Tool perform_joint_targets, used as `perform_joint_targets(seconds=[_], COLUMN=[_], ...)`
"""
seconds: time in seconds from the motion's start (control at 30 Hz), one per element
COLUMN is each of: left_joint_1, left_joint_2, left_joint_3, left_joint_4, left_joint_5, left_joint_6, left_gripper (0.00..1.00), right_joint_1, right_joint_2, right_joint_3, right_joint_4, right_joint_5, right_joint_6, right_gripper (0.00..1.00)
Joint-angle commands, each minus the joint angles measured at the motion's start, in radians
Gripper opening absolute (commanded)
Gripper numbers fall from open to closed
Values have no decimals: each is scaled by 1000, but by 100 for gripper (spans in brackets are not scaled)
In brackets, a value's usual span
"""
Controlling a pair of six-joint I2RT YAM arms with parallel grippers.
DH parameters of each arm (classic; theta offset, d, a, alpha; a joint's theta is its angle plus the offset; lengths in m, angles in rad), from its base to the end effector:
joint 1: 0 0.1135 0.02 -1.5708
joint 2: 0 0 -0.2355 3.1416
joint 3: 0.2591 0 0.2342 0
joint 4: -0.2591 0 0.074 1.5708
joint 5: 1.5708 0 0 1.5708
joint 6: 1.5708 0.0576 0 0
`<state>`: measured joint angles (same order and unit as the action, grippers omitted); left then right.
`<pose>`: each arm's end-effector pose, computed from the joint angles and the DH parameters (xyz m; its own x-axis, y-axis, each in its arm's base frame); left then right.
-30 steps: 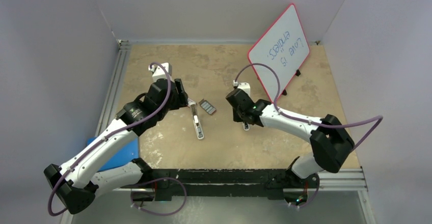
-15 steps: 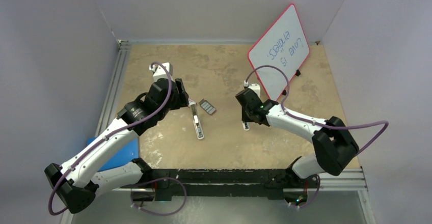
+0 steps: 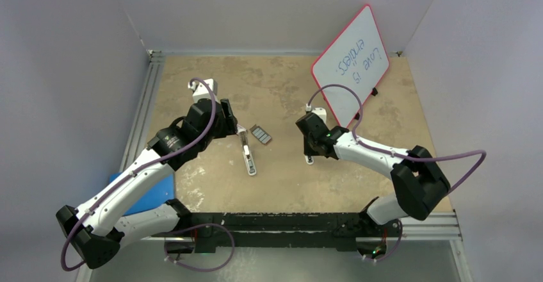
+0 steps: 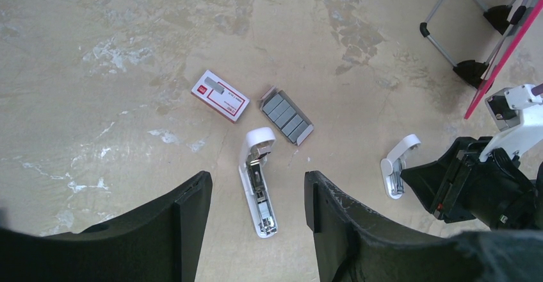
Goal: Load the staples into the stapler
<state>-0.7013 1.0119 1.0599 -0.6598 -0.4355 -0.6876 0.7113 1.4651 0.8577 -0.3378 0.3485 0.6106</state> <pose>0.1851 -0.1245 0.3115 -0.5429 -0.2947 -0.7864 -0.0303 0.9427 -0.3323 0.2328 0.1746 0.1639 -0.7680 0.0495 -0.6385 -0.0265 0.9937 0.1090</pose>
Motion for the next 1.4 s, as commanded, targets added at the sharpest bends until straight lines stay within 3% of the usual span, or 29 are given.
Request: perform_joint_targets(seconds=[0.0, 1.0, 1.37], left_joint_1=[2, 1, 1], left_joint_2=[-1, 1, -3], left_joint_3=[5, 5, 5], left_joint_4=[40, 40, 39], left_joint_5=[3, 3, 3], left_joint_6=[11, 13, 13], left_gripper=[55, 55, 55], right_joint_1=[-3, -4, -4], right_joint_2=[3, 29, -15], right_joint_3=[-12, -22, -11], right_joint_4=[2, 29, 2], right_joint_5=[-9, -72, 51], right_joint_6=[5, 63, 77], right_gripper=[14, 14, 14])
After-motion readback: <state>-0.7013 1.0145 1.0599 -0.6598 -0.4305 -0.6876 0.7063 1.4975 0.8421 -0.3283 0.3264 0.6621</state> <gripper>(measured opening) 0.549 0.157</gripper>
